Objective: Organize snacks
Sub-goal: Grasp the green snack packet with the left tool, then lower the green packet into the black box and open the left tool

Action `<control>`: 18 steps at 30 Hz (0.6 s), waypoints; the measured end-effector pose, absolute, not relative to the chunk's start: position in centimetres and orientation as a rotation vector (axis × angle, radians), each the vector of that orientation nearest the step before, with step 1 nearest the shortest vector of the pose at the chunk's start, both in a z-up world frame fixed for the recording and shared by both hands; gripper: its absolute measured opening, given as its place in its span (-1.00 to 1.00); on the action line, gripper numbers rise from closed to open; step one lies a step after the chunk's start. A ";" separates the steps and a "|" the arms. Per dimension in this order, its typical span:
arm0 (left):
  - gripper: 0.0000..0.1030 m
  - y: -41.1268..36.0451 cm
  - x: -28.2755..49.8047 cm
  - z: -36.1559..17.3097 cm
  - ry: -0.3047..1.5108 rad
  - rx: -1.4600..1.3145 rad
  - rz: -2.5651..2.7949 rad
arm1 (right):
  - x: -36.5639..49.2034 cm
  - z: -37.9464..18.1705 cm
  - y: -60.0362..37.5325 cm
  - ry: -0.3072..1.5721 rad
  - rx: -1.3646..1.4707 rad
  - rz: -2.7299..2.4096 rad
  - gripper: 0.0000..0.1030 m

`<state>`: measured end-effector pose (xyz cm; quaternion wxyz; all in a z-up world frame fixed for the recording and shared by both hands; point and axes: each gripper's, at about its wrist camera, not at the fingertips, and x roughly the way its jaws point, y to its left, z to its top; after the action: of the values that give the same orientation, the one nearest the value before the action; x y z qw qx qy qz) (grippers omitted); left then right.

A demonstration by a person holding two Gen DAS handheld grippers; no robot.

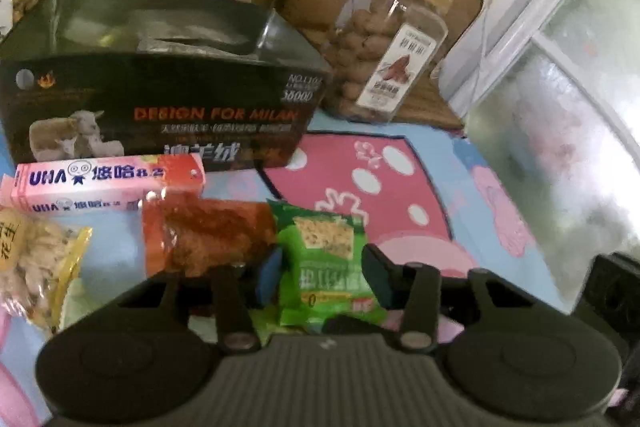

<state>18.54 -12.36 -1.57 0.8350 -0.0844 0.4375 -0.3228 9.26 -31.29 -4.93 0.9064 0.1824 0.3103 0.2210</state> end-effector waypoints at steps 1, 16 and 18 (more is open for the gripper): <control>-0.27 -12.6 18.2 -1.5 0.911 -0.151 -0.676 | 9.2 -4.9 -31.0 0.629 0.365 0.438 0.18; -0.29 -5.6 17.3 6.4 0.680 -0.261 -0.606 | 9.0 0.3 -26.6 0.429 0.218 0.467 -0.11; -0.29 -4.5 18.6 7.6 0.658 -0.267 -0.571 | 10.2 1.7 -24.9 0.395 0.166 0.483 -0.10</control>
<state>18.61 -4.54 7.57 0.8980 -0.1290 0.3177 -0.2757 10.21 -24.89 1.71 0.9483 0.0818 0.1940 0.2374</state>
